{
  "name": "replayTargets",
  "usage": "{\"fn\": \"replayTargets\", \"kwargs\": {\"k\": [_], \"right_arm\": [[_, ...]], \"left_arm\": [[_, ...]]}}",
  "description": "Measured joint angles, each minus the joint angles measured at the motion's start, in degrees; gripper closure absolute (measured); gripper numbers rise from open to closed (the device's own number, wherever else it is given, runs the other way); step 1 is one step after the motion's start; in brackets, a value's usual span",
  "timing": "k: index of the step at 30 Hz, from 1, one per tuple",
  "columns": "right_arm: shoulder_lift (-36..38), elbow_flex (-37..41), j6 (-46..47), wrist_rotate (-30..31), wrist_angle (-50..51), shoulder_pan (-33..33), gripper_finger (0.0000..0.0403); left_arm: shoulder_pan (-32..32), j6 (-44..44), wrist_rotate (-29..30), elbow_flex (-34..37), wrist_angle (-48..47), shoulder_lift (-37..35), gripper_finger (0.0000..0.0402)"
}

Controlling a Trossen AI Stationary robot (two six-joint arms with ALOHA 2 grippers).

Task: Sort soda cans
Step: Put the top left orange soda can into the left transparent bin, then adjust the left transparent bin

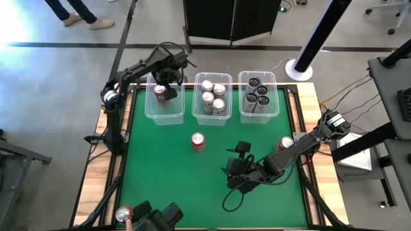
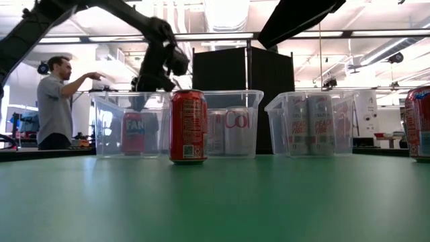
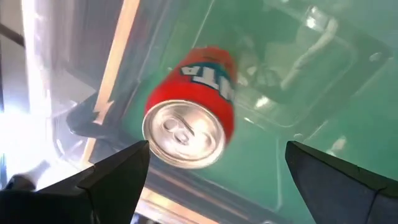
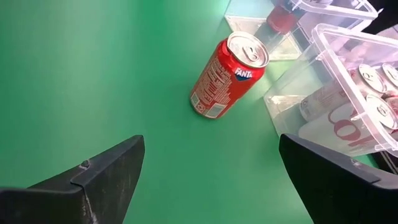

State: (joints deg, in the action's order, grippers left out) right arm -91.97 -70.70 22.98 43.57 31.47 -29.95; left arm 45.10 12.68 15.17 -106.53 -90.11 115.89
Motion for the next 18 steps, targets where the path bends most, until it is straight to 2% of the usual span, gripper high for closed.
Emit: {"fn": "replayTargets", "kwargs": {"k": [9,18], "right_arm": [[0.0,0.0,-0.1,0.0,0.0,0.3,0.0034],[0.0,0.0,0.0,0.0,0.0,0.3,0.0034]], "left_arm": [[-5.2,-1.8,-0.9,3.8,4.5,-11.3,0.0043],[-13.3,-1.0,0.2,17.3,18.9,-21.8,0.0043]]}}
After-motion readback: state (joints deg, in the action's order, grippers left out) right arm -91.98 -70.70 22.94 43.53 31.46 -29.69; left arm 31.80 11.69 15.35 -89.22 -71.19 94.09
